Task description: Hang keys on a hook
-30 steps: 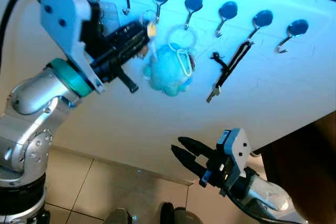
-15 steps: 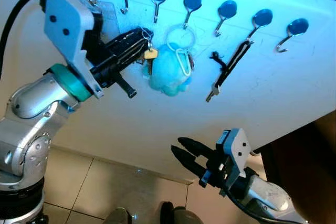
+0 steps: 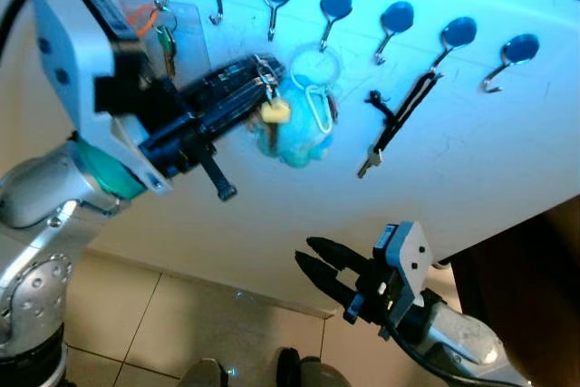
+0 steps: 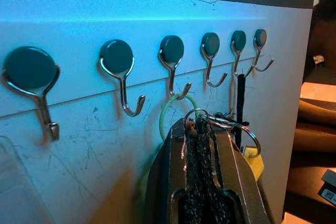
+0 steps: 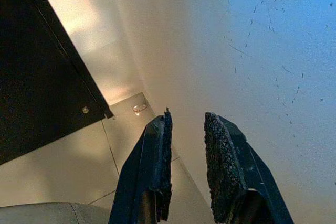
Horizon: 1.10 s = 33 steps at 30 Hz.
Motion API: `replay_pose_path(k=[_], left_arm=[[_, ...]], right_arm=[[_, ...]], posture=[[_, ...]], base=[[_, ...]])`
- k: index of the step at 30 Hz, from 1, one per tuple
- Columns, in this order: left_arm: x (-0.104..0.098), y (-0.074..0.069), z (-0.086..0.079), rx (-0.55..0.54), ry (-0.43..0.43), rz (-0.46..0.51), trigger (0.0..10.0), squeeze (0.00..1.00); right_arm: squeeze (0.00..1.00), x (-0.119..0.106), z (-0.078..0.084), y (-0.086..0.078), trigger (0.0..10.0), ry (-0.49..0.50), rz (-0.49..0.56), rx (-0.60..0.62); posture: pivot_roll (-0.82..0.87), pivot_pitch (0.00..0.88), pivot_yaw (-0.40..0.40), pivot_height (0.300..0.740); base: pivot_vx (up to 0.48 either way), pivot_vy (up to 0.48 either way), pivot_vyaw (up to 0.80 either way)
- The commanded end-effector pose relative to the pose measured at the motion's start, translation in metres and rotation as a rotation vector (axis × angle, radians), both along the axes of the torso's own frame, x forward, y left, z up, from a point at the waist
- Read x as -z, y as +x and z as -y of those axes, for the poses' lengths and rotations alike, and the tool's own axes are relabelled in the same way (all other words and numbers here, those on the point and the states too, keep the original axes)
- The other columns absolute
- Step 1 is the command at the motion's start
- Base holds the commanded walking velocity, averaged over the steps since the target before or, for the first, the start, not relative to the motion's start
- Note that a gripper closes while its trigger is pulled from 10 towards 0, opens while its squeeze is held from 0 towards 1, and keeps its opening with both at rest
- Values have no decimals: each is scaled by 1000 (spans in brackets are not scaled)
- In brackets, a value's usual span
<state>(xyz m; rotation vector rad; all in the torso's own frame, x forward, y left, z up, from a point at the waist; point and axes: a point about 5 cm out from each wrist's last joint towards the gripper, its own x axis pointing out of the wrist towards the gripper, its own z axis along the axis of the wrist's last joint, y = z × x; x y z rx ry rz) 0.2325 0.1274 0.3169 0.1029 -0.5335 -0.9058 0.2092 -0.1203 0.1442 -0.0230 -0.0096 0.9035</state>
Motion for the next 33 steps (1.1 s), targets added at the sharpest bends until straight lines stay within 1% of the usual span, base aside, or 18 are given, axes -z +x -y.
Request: replay_pose_path(k=[1,6,9,13,16,18,20,23,25,26,28,31,32,33], left_arm=[[-4,-2,5,38,-18,20,10000,0],[-11,3,8,32,-43,43,10000,0],[-16,13,9,-10,-69,52,10000,0],[-18,15,9,-14,-74,52,10000,0],[-20,18,7,-35,-88,54,10000,0],[-20,18,7,-35,-88,54,10000,0],[-24,21,3,-65,-118,47,10000,0],[-23,21,2,-67,-121,34,10000,0],[-11,20,1,-40,-95,-30,10000,0],[-11,20,1,-40,-95,-30,10000,0],[0,19,2,-6,-85,-93,10000,0],[12,16,7,45,-104,-184,10000,0],[12,16,7,45,-104,-184,10000,0],[15,13,9,75,-129,-212,10000,0]], right_arm=[[0,3,-1,-3,10000,-5,-18,-7],[0,3,-1,-3,10000,-5,-19,-10],[0,3,-2,-3,10000,-8,-14,-16],[0,1,-3,-3,10000,-10,-3,-17],[0,-6,-5,2,10000,4,29,-7],[0,-6,-5,2,10000,4,29,-7],[0,-14,-11,9,10000,29,62,-13],[0,-17,-14,10,10000,37,76,-23],[0,-25,-18,14,10000,55,107,-37],[0,-25,-18,14,10000,55,107,-37],[0,-31,-19,15,10000,60,135,-45],[0,-35,-20,15,10000,63,165,-47],[0,-35,-20,15,10000,63,165,-47],[0,-37,-20,15,10000,61,186,-36]], posture=[[65,134,-36,740],[65,134,-36,740],[60,131,-31,740],[59,133,-28,740],[60,135,-26,740],[60,135,-26,740],[71,140,-24,740],[71,140,-24,740],[72,144,-20,740],[72,144,-20,740],[74,145,-20,740],[73,146,-19,740],[73,146,-19,740],[73,146,-18,740]], base=[[0,0,0],[0,0,0],[0,0,0],[0,0,0],[0,0,0],[0,0,0],[0,0,0],[0,0,0],[0,0,0],[0,0,0],[0,0,0],[0,0,0],[0,0,0],[0,0,0]])
